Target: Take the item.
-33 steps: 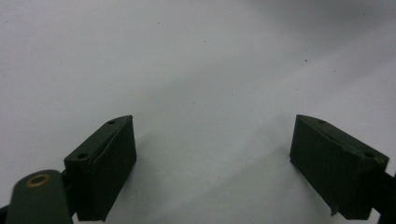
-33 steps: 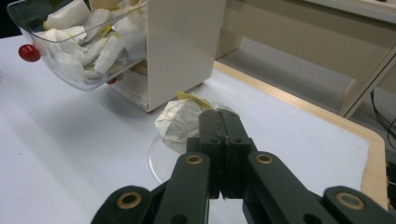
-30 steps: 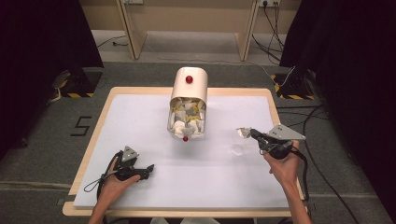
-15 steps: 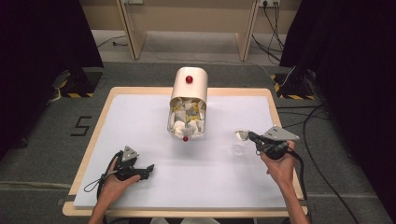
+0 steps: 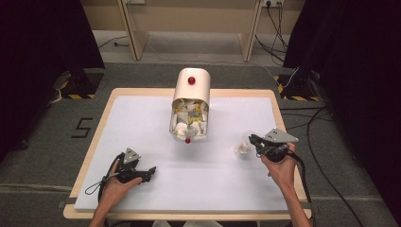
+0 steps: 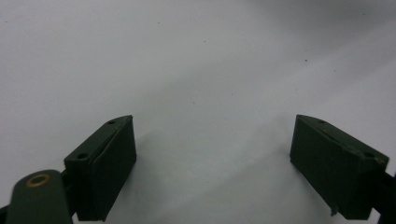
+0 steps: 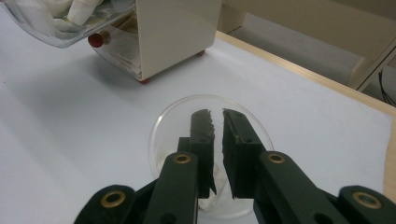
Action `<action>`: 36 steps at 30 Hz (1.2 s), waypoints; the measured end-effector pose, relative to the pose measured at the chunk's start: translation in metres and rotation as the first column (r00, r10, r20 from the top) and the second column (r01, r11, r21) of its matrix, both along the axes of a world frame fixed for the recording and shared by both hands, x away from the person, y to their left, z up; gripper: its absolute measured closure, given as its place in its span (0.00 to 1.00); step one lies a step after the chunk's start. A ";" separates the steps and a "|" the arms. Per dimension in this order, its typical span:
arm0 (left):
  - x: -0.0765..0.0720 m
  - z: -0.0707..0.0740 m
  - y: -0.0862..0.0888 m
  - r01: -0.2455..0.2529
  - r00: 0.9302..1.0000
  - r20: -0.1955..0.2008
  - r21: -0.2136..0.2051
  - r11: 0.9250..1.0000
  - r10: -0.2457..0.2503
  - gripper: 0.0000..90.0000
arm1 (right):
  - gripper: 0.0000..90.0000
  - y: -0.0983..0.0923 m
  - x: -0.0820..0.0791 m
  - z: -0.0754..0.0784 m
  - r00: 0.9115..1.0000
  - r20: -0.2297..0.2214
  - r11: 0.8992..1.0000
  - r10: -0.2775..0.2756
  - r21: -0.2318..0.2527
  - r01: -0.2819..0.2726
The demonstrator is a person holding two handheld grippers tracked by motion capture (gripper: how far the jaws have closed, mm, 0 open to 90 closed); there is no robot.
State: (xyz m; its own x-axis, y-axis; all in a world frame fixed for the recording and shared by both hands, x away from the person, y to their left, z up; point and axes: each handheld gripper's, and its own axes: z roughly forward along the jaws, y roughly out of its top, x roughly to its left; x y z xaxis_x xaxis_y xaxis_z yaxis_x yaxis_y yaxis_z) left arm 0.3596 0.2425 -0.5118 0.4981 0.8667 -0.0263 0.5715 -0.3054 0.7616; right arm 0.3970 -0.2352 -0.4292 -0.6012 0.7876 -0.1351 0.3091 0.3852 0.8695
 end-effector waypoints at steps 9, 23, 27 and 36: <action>0.000 0.000 0.000 0.000 1.000 0.000 0.000 1.000 0.000 0.15 | 0.78 -0.001 0.000 0.003 1.000 0.010 1.000 -0.007 0.027 0.007; 0.000 0.000 0.000 0.000 1.000 0.000 -0.001 1.000 0.000 0.15 | 0.54 -0.003 -0.002 0.011 1.000 0.011 0.995 -0.017 0.103 0.016; 0.000 0.000 0.000 0.000 1.000 0.000 -0.001 1.000 0.000 0.15 | 0.49 -0.002 -0.002 0.011 1.000 0.005 0.995 -0.020 0.102 0.019; 0.000 0.000 0.000 0.000 1.000 0.000 0.000 1.000 0.000 0.15 | 0.36 0.001 -0.003 0.014 1.000 -0.023 0.993 -0.004 0.121 0.006</action>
State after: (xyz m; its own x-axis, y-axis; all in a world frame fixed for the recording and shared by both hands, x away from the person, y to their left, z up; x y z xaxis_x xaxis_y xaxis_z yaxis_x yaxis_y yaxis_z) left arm 0.3596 0.2425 -0.5118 0.4981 0.8667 -0.0262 0.5713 -0.3053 0.7619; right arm 0.3938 -0.2342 -0.4156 -0.5991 0.8003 -0.0251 0.3307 0.2759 0.9025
